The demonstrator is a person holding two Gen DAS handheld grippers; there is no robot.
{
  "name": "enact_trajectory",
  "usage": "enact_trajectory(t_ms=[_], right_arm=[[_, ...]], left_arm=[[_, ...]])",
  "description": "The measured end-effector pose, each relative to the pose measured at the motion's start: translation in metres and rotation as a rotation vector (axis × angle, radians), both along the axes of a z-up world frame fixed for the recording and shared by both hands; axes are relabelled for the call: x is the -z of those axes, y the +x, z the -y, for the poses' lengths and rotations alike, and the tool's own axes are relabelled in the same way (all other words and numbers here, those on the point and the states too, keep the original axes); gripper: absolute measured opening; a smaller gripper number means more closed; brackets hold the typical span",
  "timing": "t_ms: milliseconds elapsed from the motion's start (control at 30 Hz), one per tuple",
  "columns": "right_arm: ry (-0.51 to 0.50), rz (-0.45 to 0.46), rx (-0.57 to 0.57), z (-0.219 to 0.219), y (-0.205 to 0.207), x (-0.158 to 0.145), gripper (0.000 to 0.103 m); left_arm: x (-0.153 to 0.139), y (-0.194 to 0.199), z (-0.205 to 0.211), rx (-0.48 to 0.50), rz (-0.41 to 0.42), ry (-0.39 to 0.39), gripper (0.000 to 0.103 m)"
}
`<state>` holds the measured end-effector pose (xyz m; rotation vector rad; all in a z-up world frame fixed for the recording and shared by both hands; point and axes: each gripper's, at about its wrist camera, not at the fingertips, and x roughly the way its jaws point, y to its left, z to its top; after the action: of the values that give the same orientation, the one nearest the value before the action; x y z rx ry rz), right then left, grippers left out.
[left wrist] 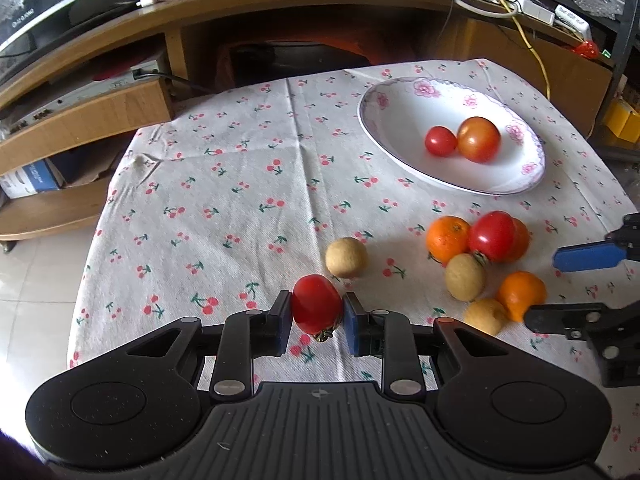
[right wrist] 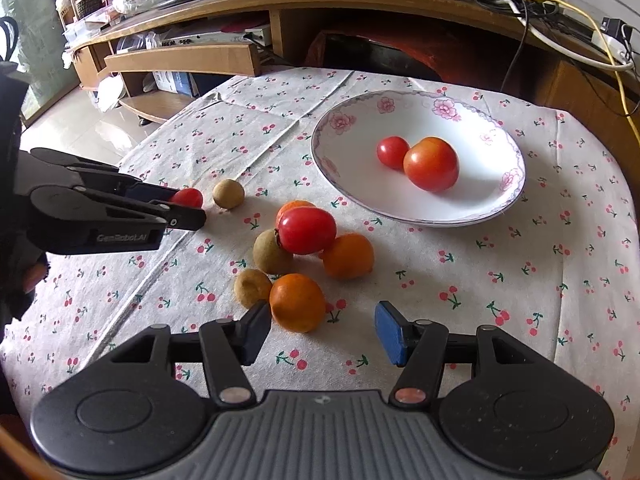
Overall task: Organize fruits
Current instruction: 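Grasp the elongated red tomato with the left gripper, then grasp the mandarin orange with the right gripper while the left gripper holds the red tomato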
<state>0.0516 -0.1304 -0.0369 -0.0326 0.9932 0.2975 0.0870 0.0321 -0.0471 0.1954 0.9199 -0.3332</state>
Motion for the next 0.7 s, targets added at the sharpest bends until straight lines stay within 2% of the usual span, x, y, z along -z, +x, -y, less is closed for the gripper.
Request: enact_trajectory(t_ms=[267, 533, 700], right_arm=[[-0.007, 0.013, -0.051, -0.011, 0.007, 0.004, 0.056], [0.017, -0.015, -0.057, -0.013, 0.009, 0.004, 0.032], [0.026, -0.033, -0.05, -0.009, 0.008, 0.004, 0.032]], left_arm=[[0.001, -0.008, 0.004, 0.033, -0.015, 0.0, 0.035], [0.005, -0.006, 0.004, 0.038, -0.027, 0.001, 0.038], [0.005, -0.006, 0.005, 0.045, -0.022, 0.003, 0.038]])
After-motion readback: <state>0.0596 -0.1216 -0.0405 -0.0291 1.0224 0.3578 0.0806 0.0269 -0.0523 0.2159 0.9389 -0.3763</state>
